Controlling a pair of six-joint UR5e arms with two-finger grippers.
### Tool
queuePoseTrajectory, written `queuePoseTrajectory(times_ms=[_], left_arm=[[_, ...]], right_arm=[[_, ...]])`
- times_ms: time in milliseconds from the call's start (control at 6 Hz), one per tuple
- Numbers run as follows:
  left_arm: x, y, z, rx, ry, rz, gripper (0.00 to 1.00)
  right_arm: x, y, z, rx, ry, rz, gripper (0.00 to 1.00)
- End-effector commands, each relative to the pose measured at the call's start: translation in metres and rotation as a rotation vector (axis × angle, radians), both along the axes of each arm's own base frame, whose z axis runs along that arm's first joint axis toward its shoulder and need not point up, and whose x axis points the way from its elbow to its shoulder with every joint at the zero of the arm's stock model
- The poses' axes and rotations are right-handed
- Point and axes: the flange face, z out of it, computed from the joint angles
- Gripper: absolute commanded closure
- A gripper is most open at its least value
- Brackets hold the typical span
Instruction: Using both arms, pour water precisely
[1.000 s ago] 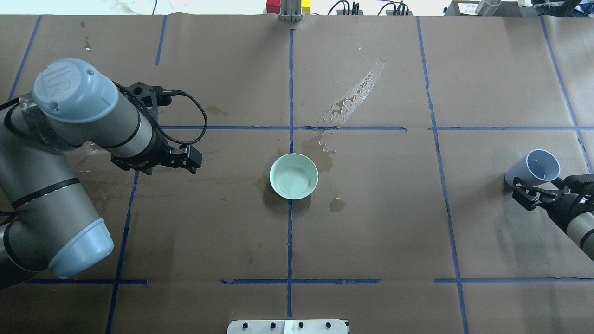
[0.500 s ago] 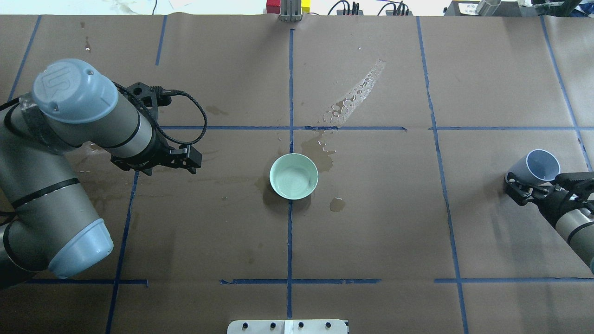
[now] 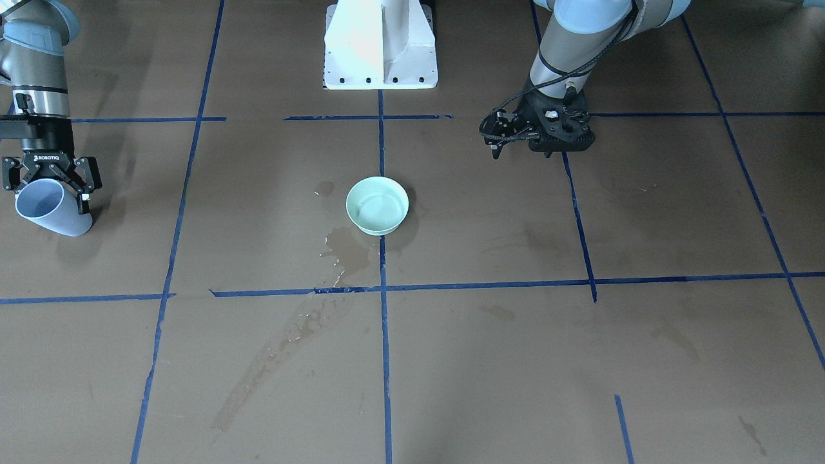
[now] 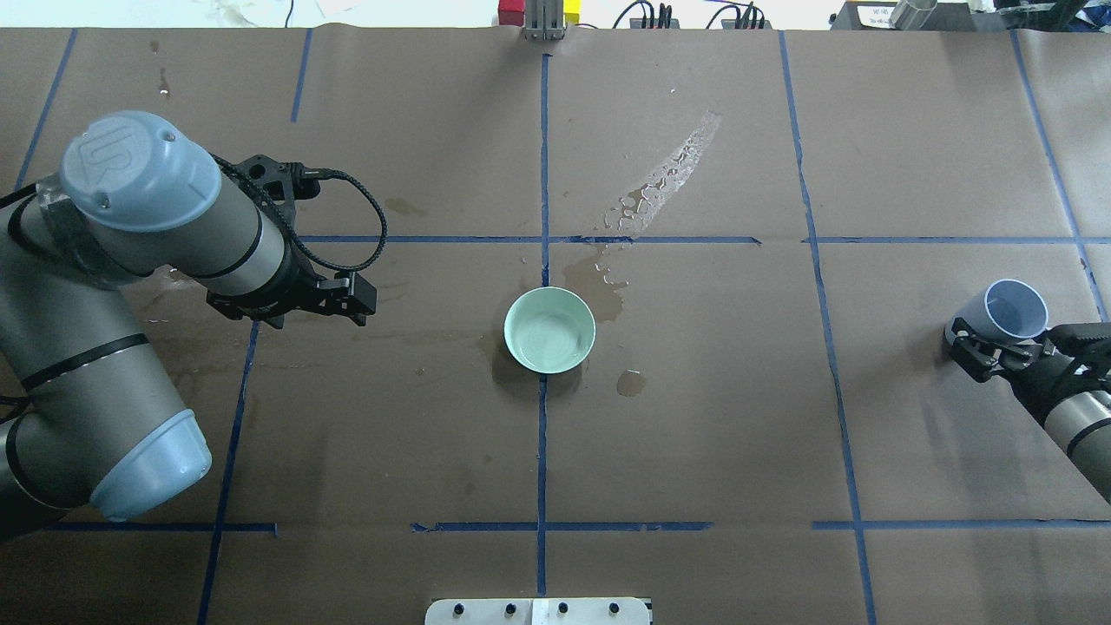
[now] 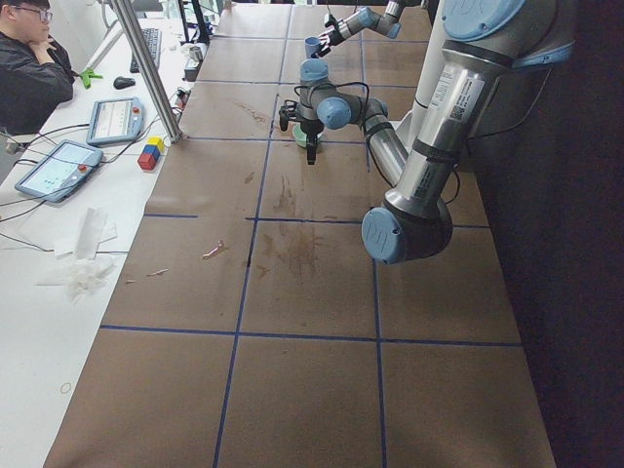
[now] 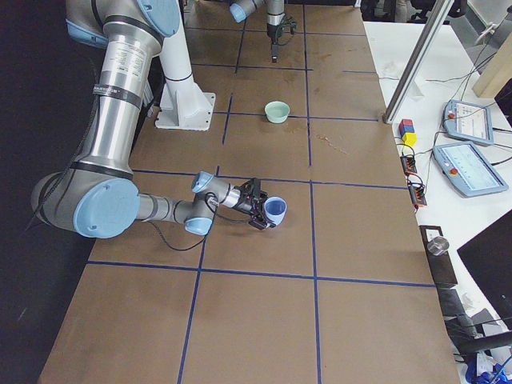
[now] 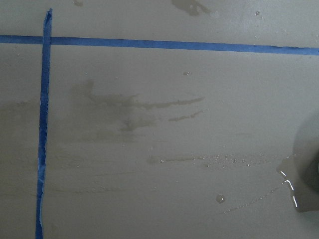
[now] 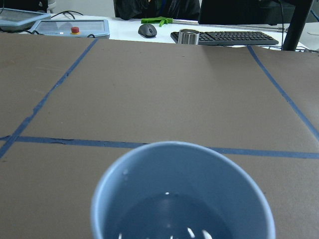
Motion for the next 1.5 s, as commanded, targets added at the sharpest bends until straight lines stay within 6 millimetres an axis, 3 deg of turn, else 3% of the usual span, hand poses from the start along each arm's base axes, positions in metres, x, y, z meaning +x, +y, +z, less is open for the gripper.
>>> queuePoseTrajectory(times_ms=[0, 167, 333, 500, 667, 1000, 1333], left_arm=[[0.000, 0.000, 0.001, -0.001, -0.002, 0.000, 0.00], [0.000, 0.000, 0.001, -0.001, -0.002, 0.000, 0.00], [0.000, 0.000, 0.001, -0.001, -0.002, 0.000, 0.00], [0.000, 0.000, 0.001, -0.001, -0.002, 0.000, 0.00], [0.000, 0.000, 0.001, -0.001, -0.002, 0.000, 0.00], [0.000, 0.000, 0.000, 0.001, 0.001, 0.000, 0.00], [0.000, 0.000, -0.001, 0.002, 0.002, 0.000, 0.00]], right_arm=[[0.000, -0.002, -0.003, 0.015, -0.006, 0.023, 0.74], [0.001, -0.003, -0.003, 0.025, 0.000, 0.038, 0.89], [0.003, -0.004, -0.004, 0.033, 0.002, 0.051, 0.97], [0.001, -0.005, -0.014, 0.044, -0.013, 0.053, 0.97], [-0.003, -0.006, -0.045, 0.069, -0.060, 0.047, 0.97], [-0.014, -0.008, -0.084, 0.104, -0.102, 0.029, 1.00], [-0.061, -0.027, -0.154, 0.096, -0.044, 0.019, 1.00]])
